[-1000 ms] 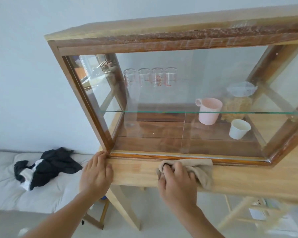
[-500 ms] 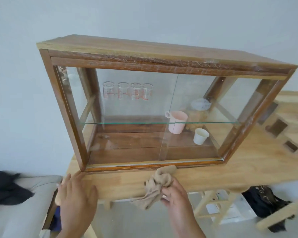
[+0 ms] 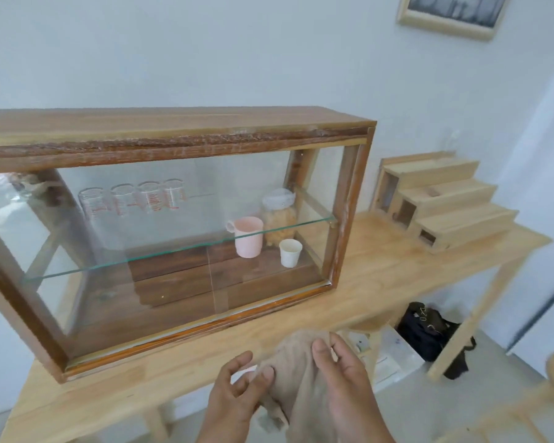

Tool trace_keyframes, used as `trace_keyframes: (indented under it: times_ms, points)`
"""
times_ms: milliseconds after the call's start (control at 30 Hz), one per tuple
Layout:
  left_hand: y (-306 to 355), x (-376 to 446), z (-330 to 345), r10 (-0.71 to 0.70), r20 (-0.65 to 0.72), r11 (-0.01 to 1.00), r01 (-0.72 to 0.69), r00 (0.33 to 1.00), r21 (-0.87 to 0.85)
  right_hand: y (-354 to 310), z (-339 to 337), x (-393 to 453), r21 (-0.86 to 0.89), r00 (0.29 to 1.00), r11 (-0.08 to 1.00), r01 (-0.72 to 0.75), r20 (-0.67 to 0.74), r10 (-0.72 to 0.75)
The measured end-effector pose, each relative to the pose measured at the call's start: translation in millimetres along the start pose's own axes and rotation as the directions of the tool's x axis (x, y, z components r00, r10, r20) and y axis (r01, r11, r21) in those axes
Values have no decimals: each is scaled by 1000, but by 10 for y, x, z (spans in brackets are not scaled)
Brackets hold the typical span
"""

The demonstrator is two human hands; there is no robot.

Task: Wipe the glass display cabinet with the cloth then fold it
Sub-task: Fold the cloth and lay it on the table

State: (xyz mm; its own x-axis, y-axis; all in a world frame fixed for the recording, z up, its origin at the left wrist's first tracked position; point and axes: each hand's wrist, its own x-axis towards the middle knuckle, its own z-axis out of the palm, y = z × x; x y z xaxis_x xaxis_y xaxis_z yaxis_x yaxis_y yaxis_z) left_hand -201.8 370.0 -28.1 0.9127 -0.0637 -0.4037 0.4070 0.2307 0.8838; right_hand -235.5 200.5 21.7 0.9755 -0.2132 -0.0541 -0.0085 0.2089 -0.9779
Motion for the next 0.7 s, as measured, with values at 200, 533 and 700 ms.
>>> trace_keyframes:
  times_ms: [200, 533, 700]
  points:
    - [-258, -51, 703, 55, -103, 994, -64, 993, -84, -281, -690, -21, 84, 1000, 996, 8, 17, -10]
    - [-69, -166, 1950, 193, 226, 954, -236, 955, 183, -667, -1989, 57, -40, 990, 992, 119, -71, -122]
    - [-13, -162, 2469, 458, 268, 790, -527, 847, 313, -736, -2559, 163, -266, 972, 955, 130, -158, -177]
